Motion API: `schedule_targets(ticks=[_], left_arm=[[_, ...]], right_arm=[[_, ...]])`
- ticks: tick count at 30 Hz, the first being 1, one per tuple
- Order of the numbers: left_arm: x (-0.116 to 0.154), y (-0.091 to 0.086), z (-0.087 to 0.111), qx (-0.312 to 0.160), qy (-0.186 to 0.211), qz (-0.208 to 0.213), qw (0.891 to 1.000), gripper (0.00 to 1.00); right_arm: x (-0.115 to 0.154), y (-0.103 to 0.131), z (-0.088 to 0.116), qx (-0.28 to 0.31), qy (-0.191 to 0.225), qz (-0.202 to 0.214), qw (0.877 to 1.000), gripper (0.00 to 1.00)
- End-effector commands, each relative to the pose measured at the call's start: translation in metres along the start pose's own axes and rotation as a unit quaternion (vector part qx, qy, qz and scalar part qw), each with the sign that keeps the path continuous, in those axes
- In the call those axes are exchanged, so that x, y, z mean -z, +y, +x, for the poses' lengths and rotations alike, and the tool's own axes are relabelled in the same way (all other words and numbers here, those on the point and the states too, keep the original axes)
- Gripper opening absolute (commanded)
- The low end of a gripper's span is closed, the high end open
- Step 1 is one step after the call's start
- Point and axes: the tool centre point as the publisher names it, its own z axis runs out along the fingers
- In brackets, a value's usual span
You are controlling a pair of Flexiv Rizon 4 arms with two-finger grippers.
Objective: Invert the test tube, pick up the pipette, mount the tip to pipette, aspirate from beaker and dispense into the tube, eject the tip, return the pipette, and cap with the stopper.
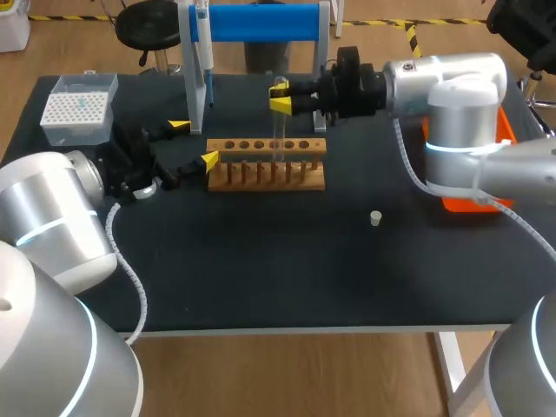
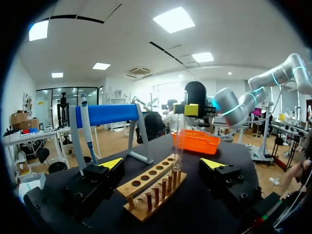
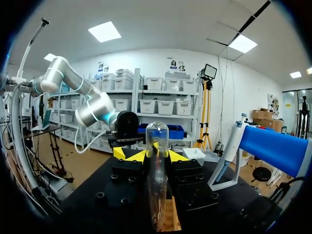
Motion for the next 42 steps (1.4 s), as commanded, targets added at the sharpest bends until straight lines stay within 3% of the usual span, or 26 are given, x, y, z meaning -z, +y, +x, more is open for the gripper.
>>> schedule_targets(ticks=[1,4,25,30,32,36,38,39,42], left_arm=[[-0.001,0.001,0.002,-0.001,-0.003,0.001,1.0,1.0],[-0.001,0.001,0.002,-0.001,-0.003,0.001,1.0,1.0],[-0.001,0.001,0.002,-0.001,-0.003,0.001,1.0,1.0],[-0.001,0.001,0.002,-0.001,-0.003,0.001,1.0,1.0],[-0.001,0.001,0.002,-0.001,-0.003,0.001,1.0,1.0],[-0.001,0.001,0.002,-0.001,-0.003,0.001,1.0,1.0],[-0.001,0.001,0.002,-0.001,-0.003,0.001,1.0,1.0],[-0.001,0.001,0.002,-0.001,-0.003,0.001,1.0,1.0],[-0.001,0.001,0.002,-0.001,-0.003,0.001,1.0,1.0]], right_arm=[[0.01,0.006,0.013,0.001,-0.008,0.006,1.0,0.0],[0.016,0.011,0.02,0.006,-0.012,0.007,1.0,0.0],[0.016,0.011,0.02,0.006,-0.012,0.007,1.0,0.0],[0.023,0.015,0.011,-0.107,-0.037,0.016,0.993,0.0],[0.025,0.015,0.007,-0.171,-0.053,0.011,0.984,0.0],[0.029,0.011,0.001,-0.321,-0.052,0.011,0.945,0.0],[0.03,0.005,0.0,-0.402,-0.047,0.01,0.914,0.0],[0.031,0.002,-0.001,-0.452,-0.049,0.014,0.891,0.0],[0.032,-0.005,-0.003,-0.524,-0.056,0.008,0.85,0.0]])
